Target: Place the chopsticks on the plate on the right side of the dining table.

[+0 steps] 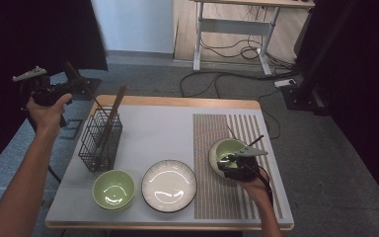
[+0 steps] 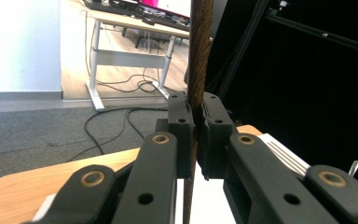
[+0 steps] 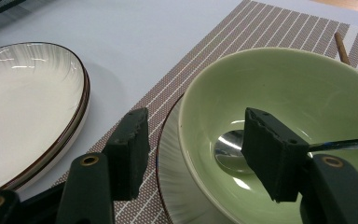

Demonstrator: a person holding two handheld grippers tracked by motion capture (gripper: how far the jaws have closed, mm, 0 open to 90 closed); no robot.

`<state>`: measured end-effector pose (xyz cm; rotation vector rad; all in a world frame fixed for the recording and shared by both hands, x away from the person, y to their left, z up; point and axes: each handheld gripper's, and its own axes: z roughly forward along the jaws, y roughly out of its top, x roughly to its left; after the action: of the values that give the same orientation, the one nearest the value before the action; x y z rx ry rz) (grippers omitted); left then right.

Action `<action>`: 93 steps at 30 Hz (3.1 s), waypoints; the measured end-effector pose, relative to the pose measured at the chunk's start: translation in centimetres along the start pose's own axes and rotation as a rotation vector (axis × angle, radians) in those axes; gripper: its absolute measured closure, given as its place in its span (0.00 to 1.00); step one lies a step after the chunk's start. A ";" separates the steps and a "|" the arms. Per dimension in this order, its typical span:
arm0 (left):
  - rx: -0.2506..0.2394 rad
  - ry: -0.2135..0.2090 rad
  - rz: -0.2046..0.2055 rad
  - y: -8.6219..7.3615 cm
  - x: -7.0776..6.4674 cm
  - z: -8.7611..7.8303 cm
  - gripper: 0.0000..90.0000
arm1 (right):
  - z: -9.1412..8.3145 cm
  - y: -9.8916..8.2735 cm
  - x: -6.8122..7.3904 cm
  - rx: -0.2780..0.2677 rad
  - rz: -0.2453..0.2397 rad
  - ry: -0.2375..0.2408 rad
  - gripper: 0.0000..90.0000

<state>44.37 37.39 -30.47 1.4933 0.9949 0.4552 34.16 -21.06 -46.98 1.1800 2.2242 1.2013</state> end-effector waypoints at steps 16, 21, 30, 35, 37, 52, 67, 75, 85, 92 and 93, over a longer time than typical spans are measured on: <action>-0.024 -0.012 0.012 1.1 -0.7 -0.7 0.94 | 0.0 0.1 0.1 0.004 -0.005 0.003 0.46; -0.027 -0.039 -0.003 0.9 -1.0 -0.5 0.94 | 0.0 0.1 0.1 0.004 -0.006 0.003 0.46; 0.006 -0.059 -0.003 0.1 -1.4 0.9 0.94 | 0.0 0.1 0.2 0.006 -0.011 0.003 0.46; 0.023 -0.080 -0.003 -0.3 -1.7 1.6 0.94 | 0.0 0.1 0.1 0.001 -0.012 0.000 0.46; 0.028 -0.087 0.002 -0.4 -2.0 1.8 0.94 | 0.0 0.1 0.2 0.003 -0.015 0.001 0.46; 0.067 -0.125 0.008 -2.2 -3.6 2.8 0.94 | -0.2 0.3 0.3 -0.017 -0.017 -0.006 0.46; 0.074 -0.170 0.036 -2.8 -5.1 2.6 0.94 | -0.1 0.5 0.7 -0.038 -0.020 -0.015 0.46; 0.090 -0.191 0.042 -3.5 -6.0 2.9 0.94 | -0.2 1.6 1.2 -0.069 -0.028 0.003 0.47; 0.090 -0.225 0.032 -3.7 -7.2 2.8 0.94 | -0.3 2.4 1.7 -0.101 -0.032 0.016 0.48; 0.094 -0.242 0.045 -3.7 -8.1 2.8 0.94 | -0.2 3.0 2.3 -0.130 -0.037 0.059 0.49; 0.096 -0.245 0.047 -3.8 -8.2 2.8 0.94 | -0.1 3.1 2.6 -0.131 -0.046 0.064 0.49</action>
<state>40.76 28.83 -32.42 1.6178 0.7984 0.2529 34.11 -18.10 -44.14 1.0482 2.1693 1.3612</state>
